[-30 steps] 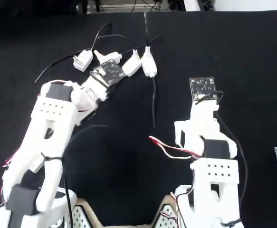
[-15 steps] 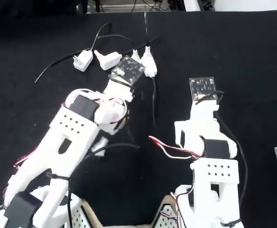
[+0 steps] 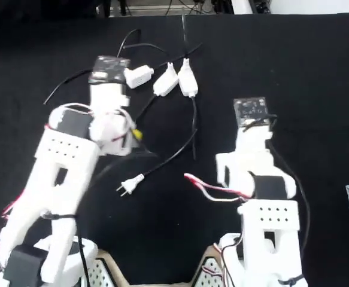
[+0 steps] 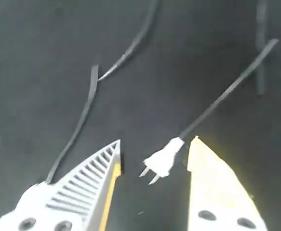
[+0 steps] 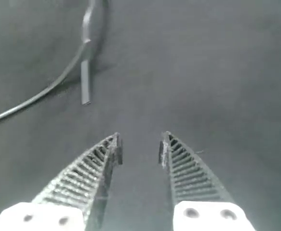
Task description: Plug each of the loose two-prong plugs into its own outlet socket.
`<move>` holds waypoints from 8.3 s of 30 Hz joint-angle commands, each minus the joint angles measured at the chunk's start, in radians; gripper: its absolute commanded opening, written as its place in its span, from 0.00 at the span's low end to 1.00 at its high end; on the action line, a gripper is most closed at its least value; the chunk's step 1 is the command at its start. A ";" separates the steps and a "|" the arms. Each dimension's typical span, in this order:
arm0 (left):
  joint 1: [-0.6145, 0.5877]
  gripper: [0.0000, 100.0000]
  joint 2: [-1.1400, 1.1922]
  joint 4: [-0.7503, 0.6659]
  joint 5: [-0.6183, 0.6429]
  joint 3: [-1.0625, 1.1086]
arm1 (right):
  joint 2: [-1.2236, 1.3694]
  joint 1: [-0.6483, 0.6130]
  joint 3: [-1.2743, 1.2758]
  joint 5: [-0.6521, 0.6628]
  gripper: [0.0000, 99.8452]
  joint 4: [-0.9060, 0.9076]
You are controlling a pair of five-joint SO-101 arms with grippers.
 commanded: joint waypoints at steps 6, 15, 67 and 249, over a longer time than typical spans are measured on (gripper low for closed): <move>-0.348 0.23 -0.032 0.040 -0.063 0.093 | 0.087 -0.336 -0.193 -0.158 0.14 0.137; -0.587 0.23 -0.032 -0.166 -0.058 0.325 | 0.578 -0.626 -0.470 -0.408 0.14 0.190; -0.737 0.23 -0.031 -0.321 0.037 0.450 | 1.282 -0.819 -0.981 -0.654 0.24 0.255; -0.048 0.22 -0.953 -0.506 0.129 0.871 | 0.157 -0.841 -0.331 0.021 0.01 -0.037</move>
